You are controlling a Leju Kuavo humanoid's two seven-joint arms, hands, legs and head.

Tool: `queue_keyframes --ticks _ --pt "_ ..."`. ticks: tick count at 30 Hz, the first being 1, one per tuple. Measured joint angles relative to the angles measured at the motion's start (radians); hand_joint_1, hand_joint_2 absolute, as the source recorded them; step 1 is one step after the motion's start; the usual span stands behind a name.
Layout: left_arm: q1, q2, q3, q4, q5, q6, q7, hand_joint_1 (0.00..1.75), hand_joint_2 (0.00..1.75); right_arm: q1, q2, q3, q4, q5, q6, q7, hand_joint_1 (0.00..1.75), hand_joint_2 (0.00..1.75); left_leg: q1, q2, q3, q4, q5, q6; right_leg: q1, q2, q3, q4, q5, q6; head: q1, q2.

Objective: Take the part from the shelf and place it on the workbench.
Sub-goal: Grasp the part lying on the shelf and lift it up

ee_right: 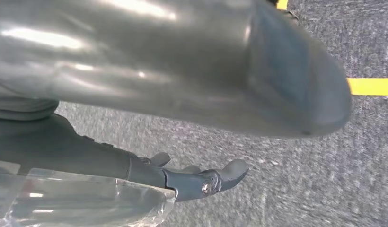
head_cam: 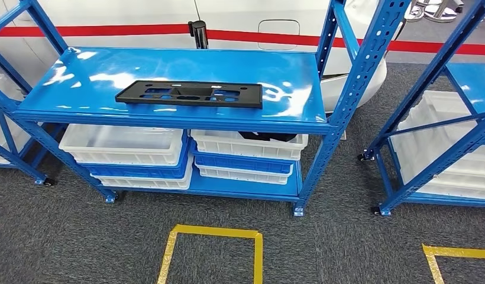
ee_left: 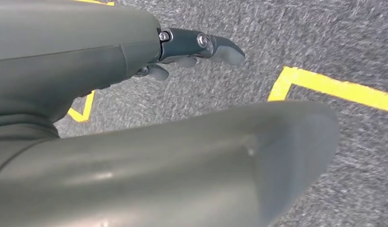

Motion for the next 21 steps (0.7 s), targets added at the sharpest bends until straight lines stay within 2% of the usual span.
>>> queue_keyframes --ticks 1,2,3,4,5,6,8,9,10,13,16,21 --pt "-0.001 0.0 -0.001 0.0 0.0 -0.001 0.0 0.0 0.0 0.001 0.0 0.0 0.0 0.0 0.001 0.0 0.0 0.0 0.002 0.031 -0.03 0.065 -0.036 -0.006 0.002 -0.009 0.001 0.0 -0.001 -0.005 -0.003 0.0" --pt "-0.002 -0.001 -0.001 0.0 -0.001 -0.001 0.0 0.0 0.0 0.002 -0.001 0.0 0.0 0.0 0.002 -0.001 0.0 0.0 0.004 0.051 -0.068 0.142 -0.073 -0.011 0.004 -0.02 0.001 0.0 -0.002 -0.01 -0.005 0.0" --pt "-0.003 -0.001 -0.002 0.0 -0.001 -0.002 0.0 0.0 0.0 0.004 -0.001 0.0 0.001 0.0 0.003 -0.001 0.0 0.0 0.007 0.059 -0.104 0.211 -0.1 -0.015 0.005 -0.029 0.001 0.0 -0.003 -0.011 -0.005 0.0" --pt "-0.002 -0.001 -0.003 0.0 -0.002 -0.002 0.0 0.0 0.0 0.005 -0.001 0.0 0.001 0.0 0.005 -0.001 0.0 0.0 0.01 0.062 -0.128 0.251 -0.107 -0.017 0.006 -0.037 0.002 0.0 -0.005 -0.011 -0.006 0.0" --pt "-0.002 -0.001 -0.004 0.0 -0.002 -0.002 0.0 0.0 0.0 0.005 -0.001 0.0 0.001 -0.001 0.007 -0.001 0.0 0.0 0.012 0.063 -0.13 0.251 -0.094 -0.018 0.006 -0.042 0.003 0.0 -0.006 -0.011 -0.006 0.0" --pt "-0.001 0.0 -0.004 0.0 -0.003 -0.002 0.0 0.0 0.0 0.005 -0.001 0.0 0.001 -0.002 0.008 0.0 0.0 0.0 0.013 0.065 -0.109 0.207 -0.064 -0.016 0.007 -0.046 0.005 0.0 -0.008 -0.009 -0.006 0.0" --pt "-0.002 0.001 -0.004 0.0 -0.003 -0.002 -0.001 0.0 0.0 0.003 0.001 0.0 0.001 -0.005 0.01 0.002 0.0 0.0 0.01 0.075 -0.031 0.057 0.004 -0.006 0.01 -0.05 0.01 0.001 -0.012 -0.003 -0.006 0.0" --pt "-0.004 0.002 -0.004 0.0 -0.003 -0.002 -0.003 0.0 0.0 0.002 0.002 0.0 0.001 -0.006 0.009 0.003 0.0 0.0 0.007 0.081 0.001 -0.003 0.025 0.0 0.014 -0.051 0.011 0.002 -0.015 0.001 -0.006 0.0" --pt "-0.005 0.002 -0.004 0.0 -0.003 -0.001 -0.006 0.0 0.0 0.001 0.003 0.0 0.001 -0.005 0.009 0.004 0.0 0.0 0.006 0.085 0.019 -0.039 0.035 0.0 0.022 -0.052 0.011 0.004 -0.019 0.003 -0.005 0.0" --pt "-0.008 0.0 -0.004 0.0 -0.003 0.009 -0.014 0.0 0.0 0.001 -0.002 0.0 0.001 0.0 0.008 0.011 0.0 0.0 -0.002 0.084 0.025 -0.054 0.041 -0.006 0.034 -0.055 0.006 0.009 -0.025 0.005 -0.003 0.0" --pt "-0.008 0.0 -0.004 0.0 -0.002 0.023 -0.022 0.0 0.0 -0.001 -0.003 0.0 0.001 0.002 0.01 0.015 0.0 0.0 -0.014 0.082 0.024 -0.053 0.04 0.004 0.029 -0.057 0.008 0.007 -0.022 0.011 -0.003 0.0" --pt "-0.009 0.0 -0.004 0.0 -0.003 0.038 -0.03 0.0 0.0 -0.001 -0.004 0.0 0.001 0.002 0.007 0.024 0.0 0.0 -0.02 0.081 0.022 -0.053 0.039 0.015 0.024 -0.057 0.008 0.005 -0.019 0.017 -0.003 0.0"
